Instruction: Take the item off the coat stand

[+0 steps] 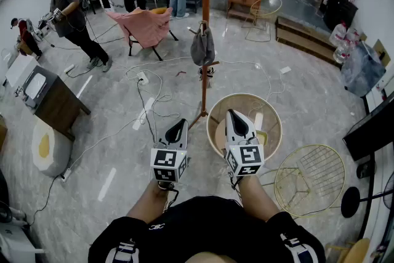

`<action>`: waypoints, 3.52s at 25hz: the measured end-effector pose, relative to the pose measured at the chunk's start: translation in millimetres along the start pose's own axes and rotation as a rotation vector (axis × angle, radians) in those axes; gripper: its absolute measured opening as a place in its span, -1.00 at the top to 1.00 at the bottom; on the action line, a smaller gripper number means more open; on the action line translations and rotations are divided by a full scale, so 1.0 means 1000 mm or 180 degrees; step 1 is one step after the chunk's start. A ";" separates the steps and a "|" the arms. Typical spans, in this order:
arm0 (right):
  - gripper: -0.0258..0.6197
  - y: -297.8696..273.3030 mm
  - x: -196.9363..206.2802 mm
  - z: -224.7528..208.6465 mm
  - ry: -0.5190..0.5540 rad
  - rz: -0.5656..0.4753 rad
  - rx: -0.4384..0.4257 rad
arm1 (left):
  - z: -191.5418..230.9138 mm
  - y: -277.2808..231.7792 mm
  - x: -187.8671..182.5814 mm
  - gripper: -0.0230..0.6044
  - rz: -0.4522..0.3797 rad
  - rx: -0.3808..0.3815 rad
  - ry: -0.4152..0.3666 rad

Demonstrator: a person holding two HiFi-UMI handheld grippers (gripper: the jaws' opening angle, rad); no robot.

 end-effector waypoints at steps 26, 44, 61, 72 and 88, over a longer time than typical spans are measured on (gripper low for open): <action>0.88 0.032 0.016 0.081 -0.0029 0.0028 0.0187 | 0.047 0.081 0.028 0.89 -0.0060 0.0002 0.0023; 0.88 -0.160 0.016 0.003 -0.0096 -0.0089 0.0099 | 0.129 -0.084 0.001 0.89 -0.0006 -0.0084 -0.0016; 0.88 -0.366 0.000 -0.107 -0.0131 -0.0101 -0.0110 | 0.197 -0.299 -0.072 0.89 -0.0074 -0.0154 -0.0016; 0.87 -0.407 0.007 -0.101 -0.0259 -0.0214 -0.0162 | 0.239 -0.325 -0.068 0.89 0.0039 -0.0132 -0.0032; -0.62 -0.469 0.043 -0.079 -0.0316 0.0218 -0.0252 | 0.278 -0.296 -0.054 0.89 0.0076 -0.0283 0.0076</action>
Point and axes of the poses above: the fingertips, and each gripper's own axes: y backward along the fingers, z to its left, x out of its underside, the point moved 7 cm from there along y, backward along the fingers, and after that the axes turned 8 degrees about x, right-handed, at the moved point
